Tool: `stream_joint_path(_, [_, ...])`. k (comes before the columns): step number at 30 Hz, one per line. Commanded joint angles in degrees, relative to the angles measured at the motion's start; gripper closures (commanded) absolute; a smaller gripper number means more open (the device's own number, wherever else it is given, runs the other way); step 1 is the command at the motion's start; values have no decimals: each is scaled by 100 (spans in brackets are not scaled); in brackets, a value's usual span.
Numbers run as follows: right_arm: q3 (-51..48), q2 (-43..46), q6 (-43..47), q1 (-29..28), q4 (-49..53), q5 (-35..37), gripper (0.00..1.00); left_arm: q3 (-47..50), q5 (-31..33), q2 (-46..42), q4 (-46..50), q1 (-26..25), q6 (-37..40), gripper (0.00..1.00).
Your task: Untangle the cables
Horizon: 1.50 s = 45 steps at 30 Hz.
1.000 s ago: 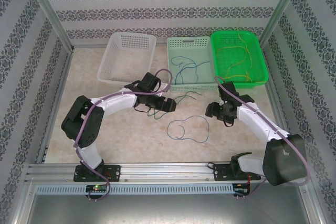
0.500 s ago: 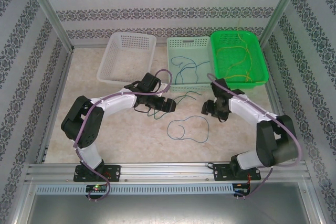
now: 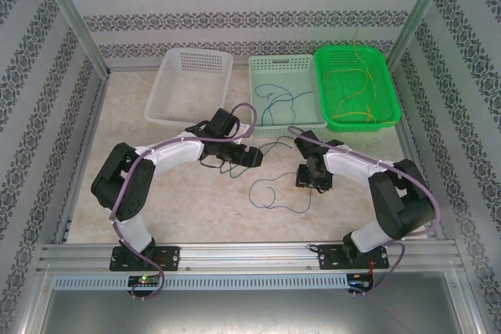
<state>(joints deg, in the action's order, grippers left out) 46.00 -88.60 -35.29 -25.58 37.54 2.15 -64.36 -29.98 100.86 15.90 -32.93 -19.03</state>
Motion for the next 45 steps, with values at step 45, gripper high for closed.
stream_joint_path(45, [3784, 1834, 1958, 837, -220, -268, 100, 691, 738, -1015, -682, 308, -282, 11])
